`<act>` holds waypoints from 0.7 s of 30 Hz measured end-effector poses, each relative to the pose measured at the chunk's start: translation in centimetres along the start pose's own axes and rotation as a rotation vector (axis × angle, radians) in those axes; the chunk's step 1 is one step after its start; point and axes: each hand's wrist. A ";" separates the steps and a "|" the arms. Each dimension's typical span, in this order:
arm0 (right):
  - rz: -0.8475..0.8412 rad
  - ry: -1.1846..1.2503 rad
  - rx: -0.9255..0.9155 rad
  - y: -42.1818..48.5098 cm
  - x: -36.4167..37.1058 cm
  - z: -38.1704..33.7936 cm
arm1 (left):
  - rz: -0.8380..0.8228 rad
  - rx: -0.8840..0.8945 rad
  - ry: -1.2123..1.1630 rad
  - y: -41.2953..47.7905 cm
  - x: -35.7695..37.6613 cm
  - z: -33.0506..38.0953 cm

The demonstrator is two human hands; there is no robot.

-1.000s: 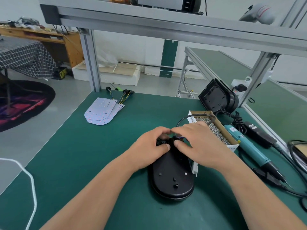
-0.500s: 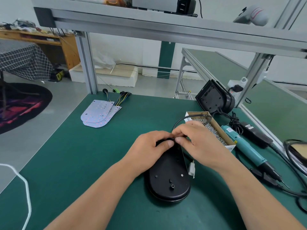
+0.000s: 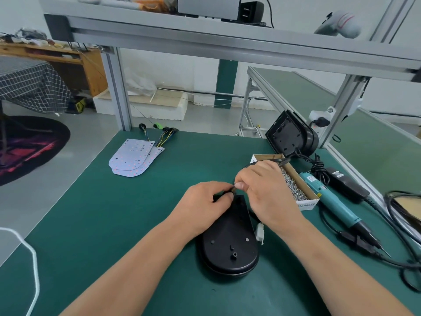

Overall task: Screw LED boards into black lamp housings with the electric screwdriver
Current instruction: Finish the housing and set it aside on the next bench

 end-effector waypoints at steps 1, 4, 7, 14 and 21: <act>0.005 0.002 0.005 0.0 0.1 0.1 | -0.009 -0.005 -0.003 0.0 -0.1 0.0; 0.027 0.009 0.012 0.0 0.2 0.4 | -0.034 -0.003 0.017 0.0 -0.1 -0.1; 0.036 0.015 0.016 0.0 0.3 0.4 | -0.048 0.013 0.018 -0.1 -0.2 -0.1; -0.071 0.113 0.069 0.0 -0.3 0.7 | -0.085 0.095 0.004 -0.2 -0.7 -0.5; -0.187 0.060 -0.038 -1.0 -1.2 1.3 | -0.128 -0.146 0.329 -0.5 -1.6 -0.8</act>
Point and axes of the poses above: each hand's wrist, its own y-axis towards the middle knuckle, its own x-axis out of the palm, z = x × y, and after that the axes turned 3 degrees about -z, right-handed
